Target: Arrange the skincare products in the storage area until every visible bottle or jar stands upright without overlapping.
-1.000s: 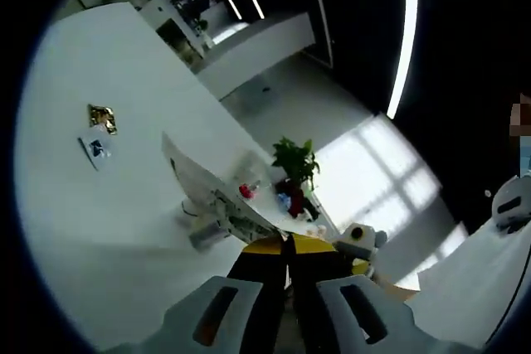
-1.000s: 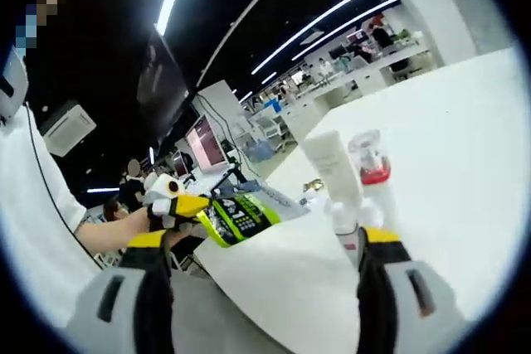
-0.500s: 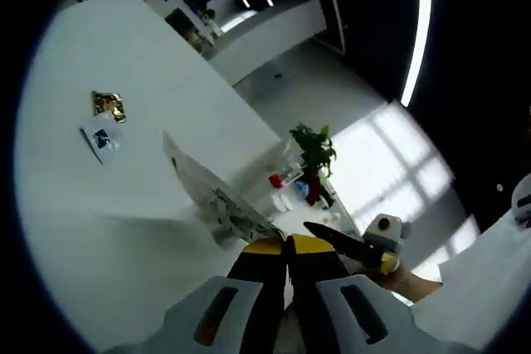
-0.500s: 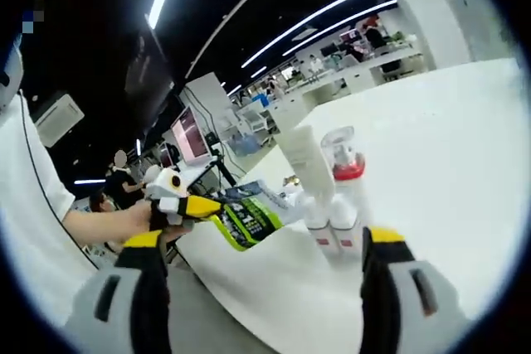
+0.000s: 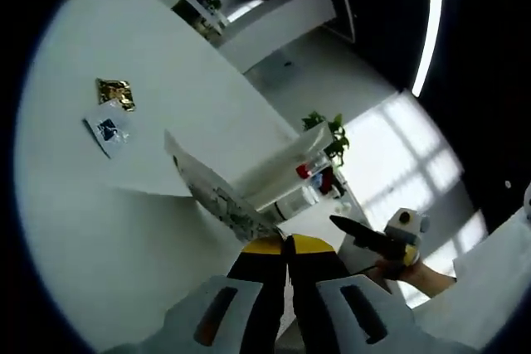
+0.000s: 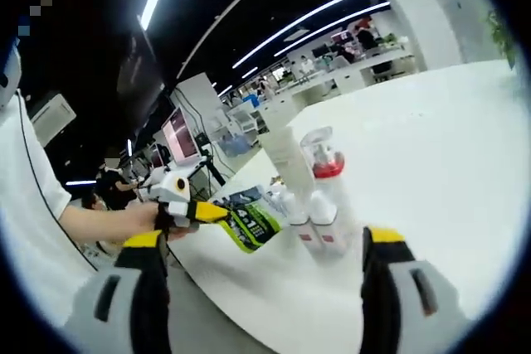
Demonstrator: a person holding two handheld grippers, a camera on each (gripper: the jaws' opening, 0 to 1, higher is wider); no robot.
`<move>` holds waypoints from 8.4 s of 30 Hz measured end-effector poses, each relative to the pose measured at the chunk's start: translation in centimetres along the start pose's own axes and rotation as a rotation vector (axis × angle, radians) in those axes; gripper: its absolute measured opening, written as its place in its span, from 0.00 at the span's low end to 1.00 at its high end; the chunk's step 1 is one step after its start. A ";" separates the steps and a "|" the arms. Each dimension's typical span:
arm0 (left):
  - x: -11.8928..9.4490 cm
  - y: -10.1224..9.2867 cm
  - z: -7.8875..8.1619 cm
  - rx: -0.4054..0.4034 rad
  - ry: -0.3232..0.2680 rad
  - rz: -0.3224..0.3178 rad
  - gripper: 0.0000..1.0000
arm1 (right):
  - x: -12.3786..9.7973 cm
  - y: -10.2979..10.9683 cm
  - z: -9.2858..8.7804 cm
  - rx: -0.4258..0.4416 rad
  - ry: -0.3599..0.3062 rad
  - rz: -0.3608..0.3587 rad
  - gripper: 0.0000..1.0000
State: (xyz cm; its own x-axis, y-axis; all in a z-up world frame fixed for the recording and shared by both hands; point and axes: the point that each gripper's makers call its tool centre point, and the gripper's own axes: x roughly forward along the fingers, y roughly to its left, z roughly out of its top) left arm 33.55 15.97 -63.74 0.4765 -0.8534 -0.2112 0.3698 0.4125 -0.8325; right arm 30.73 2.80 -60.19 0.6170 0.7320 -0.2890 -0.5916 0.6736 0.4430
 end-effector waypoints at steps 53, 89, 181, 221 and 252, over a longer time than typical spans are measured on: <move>-1.0 9.3 -4.8 0.203 0.228 0.436 0.00 | -1.2 -2.0 -1.7 -0.018 0.044 -0.079 1.00; -1.5 9.5 -1.8 0.661 0.298 0.568 0.29 | -1.4 -2.2 -2.1 -0.005 0.049 -0.084 1.00; -4.5 6.8 -1.7 0.703 0.339 0.521 0.83 | -1.9 -2.1 -1.6 -0.045 0.050 -0.077 1.00; -9.4 5.3 -1.7 0.614 0.224 0.587 0.91 | -2.0 -2.0 -1.4 -0.061 0.053 -0.075 1.00; -7.7 8.6 2.1 0.657 0.313 0.624 0.88 | -1.6 -3.2 -1.3 -0.057 0.066 -0.101 1.00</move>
State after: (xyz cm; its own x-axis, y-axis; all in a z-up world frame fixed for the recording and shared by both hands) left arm 34.74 26.80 -68.22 0.5393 -0.4270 -0.7258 0.5406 0.8364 -0.0904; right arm 30.95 -0.38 -62.24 0.6404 0.6639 -0.3861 -0.5579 0.7476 0.3603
